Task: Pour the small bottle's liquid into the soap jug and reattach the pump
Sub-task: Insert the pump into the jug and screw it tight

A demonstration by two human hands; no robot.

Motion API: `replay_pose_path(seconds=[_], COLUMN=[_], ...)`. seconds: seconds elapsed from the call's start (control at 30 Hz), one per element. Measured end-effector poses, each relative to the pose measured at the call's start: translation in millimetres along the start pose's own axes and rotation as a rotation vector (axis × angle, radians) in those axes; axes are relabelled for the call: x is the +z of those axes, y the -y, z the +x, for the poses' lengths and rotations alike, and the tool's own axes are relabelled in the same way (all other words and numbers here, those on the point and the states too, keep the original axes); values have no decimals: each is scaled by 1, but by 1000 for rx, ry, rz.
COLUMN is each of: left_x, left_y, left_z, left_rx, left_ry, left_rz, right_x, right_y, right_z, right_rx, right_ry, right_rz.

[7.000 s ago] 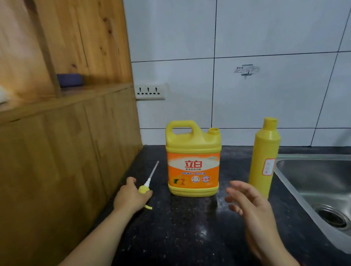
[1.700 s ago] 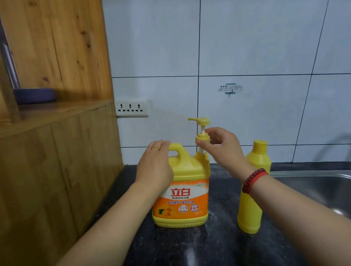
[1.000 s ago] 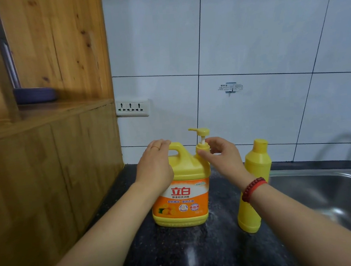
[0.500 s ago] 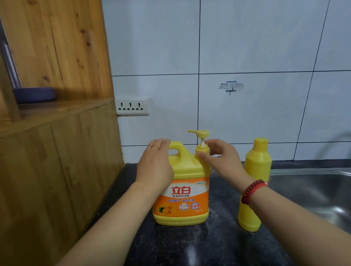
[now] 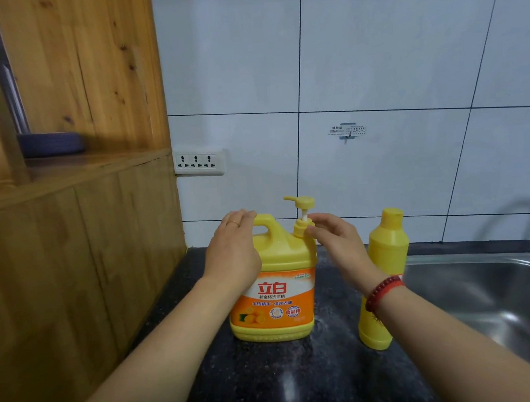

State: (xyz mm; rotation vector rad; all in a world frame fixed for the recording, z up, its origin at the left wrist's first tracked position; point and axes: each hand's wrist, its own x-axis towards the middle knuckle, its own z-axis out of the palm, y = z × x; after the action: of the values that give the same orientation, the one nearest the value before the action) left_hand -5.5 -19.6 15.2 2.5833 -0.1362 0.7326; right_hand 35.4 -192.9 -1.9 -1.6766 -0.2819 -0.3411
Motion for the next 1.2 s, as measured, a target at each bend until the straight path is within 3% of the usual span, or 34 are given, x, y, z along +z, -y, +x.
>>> replay_pose_path(seconds=[1.2], left_x=[-1], left_y=[-1], left_z=[-1], left_rx=[-5], left_ry=[0], left_rz=[-15], right_x=[4], right_y=[6], right_z=[-1], right_rx=[-27], right_ry=[-42], right_rz=[-72])
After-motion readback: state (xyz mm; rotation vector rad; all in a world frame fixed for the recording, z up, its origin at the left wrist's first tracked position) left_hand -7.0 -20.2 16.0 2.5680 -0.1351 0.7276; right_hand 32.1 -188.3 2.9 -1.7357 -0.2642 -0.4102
